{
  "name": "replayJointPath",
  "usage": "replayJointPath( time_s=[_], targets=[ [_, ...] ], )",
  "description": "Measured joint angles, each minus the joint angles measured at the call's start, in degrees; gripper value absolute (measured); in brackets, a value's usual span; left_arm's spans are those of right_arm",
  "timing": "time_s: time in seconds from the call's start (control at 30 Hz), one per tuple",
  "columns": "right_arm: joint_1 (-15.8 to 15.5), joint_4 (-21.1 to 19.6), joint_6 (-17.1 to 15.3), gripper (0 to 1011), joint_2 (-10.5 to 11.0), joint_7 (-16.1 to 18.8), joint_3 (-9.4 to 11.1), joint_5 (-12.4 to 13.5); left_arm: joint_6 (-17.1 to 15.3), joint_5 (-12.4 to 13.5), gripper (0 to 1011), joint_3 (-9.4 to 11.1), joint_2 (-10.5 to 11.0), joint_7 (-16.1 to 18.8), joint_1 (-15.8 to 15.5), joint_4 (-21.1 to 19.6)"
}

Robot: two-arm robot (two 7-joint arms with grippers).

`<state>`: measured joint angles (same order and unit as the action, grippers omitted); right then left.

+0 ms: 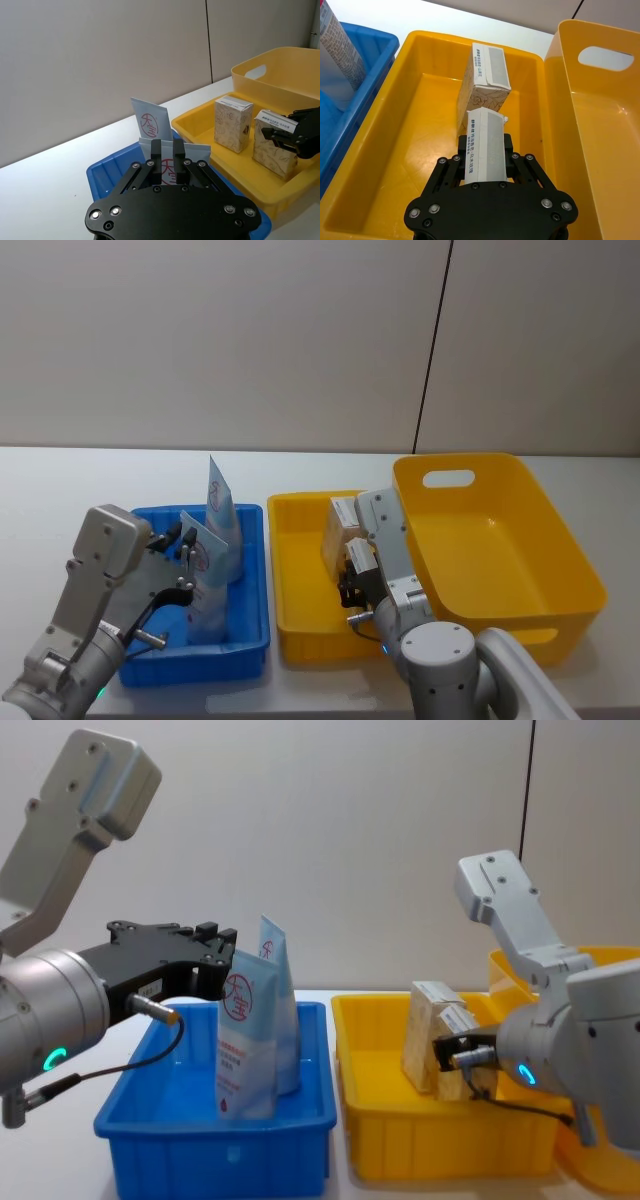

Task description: Bimanual collaborative sorting of washing and personal care products

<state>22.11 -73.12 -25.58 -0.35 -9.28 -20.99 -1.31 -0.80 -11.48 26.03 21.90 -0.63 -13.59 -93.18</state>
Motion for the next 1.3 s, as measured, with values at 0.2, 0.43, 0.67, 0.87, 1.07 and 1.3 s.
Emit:
replayJointPath(
  time_s=[0.2,0.43,0.67,0.87,1.07,1.3],
  targets=[
    [0.0,0.0,0.0,338,0.0,0.0,0.0,0.0,0.0,0.0,135,0.0,0.0,0.0,0.0,0.0],
    [0.0,0.0,0.0,338,0.0,0.0,0.0,0.0,0.0,0.0,135,0.0,0.0,0.0,0.0,0.0],
    [0.0,0.0,0.0,338,0.0,0.0,0.0,0.0,0.0,0.0,135,0.0,0.0,0.0,0.0,0.0],
    [0.0,0.0,0.0,337,0.0,0.0,0.0,0.0,0.0,0.0,135,0.0,0.0,0.0,0.0,0.0],
    [0.0,0.0,0.0,338,0.0,0.0,0.0,0.0,0.0,0.0,135,0.0,0.0,0.0,0.0,0.0],
    [0.0,0.0,0.0,337,0.0,0.0,0.0,0.0,0.0,0.0,135,0.0,0.0,0.0,0.0,0.0]
  ],
)
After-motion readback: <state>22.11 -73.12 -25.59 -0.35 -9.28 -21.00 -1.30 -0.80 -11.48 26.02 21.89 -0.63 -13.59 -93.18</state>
